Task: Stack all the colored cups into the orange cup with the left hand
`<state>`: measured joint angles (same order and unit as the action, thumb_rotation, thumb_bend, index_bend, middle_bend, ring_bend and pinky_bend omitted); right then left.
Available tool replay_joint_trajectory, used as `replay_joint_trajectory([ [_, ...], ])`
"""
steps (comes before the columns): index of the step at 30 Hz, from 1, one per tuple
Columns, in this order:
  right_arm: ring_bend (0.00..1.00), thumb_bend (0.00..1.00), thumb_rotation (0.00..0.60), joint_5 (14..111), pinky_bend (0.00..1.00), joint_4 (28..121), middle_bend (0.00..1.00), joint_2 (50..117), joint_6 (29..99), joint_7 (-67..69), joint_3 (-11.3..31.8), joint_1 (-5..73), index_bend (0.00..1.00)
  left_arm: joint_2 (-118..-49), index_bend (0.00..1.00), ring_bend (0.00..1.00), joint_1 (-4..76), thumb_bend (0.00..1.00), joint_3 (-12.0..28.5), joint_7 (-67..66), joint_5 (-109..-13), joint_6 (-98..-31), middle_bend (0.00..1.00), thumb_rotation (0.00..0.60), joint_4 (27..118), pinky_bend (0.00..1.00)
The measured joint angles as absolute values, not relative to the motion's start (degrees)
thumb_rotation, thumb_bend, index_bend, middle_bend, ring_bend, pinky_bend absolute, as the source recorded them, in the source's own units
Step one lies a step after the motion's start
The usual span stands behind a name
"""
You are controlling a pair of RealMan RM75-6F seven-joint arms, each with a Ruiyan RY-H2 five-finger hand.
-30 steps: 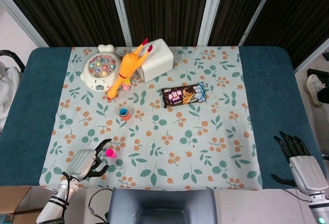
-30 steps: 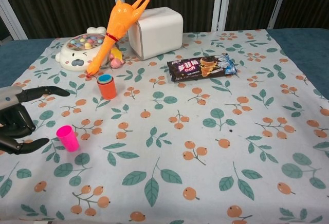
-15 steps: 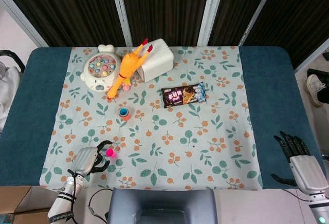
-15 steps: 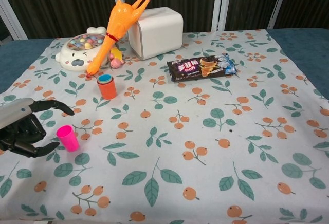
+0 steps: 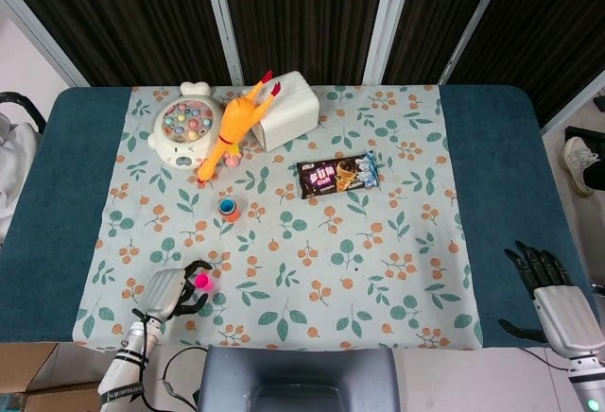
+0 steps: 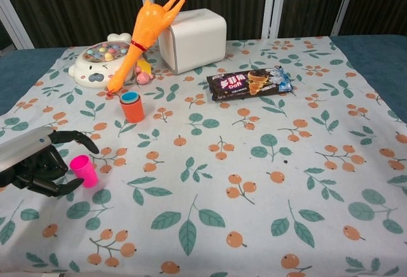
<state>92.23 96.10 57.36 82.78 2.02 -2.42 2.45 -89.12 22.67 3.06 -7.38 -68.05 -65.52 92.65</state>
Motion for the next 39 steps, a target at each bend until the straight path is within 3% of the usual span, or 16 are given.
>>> replay_joint_trajectory([
  [27,0.00,0.21,0.600,92.16,0.00,95.99,0.00,57.49,82.95,1.83,-2.37,2.37,0.00,-89.78,0.55,1.00,23.02,0.37,5.67,-6.79,-66.96,-64.21,1.00,0.600,90.50,1.00],
  [33,0.00,0.20,0.600,92.17,0.00,96.02,0.00,57.58,82.82,1.37,-2.42,2.40,0.00,-88.71,0.55,1.00,24.08,0.37,8.85,-6.00,-66.98,-64.66,1.00,0.600,93.60,1.00],
  [39,0.00,0.20,0.600,92.02,0.00,96.17,0.00,57.59,82.61,1.17,-2.41,2.47,0.00,-89.15,0.55,1.00,28.50,0.37,15.85,-8.54,-64.25,-64.81,1.00,0.600,96.43,1.00],
])
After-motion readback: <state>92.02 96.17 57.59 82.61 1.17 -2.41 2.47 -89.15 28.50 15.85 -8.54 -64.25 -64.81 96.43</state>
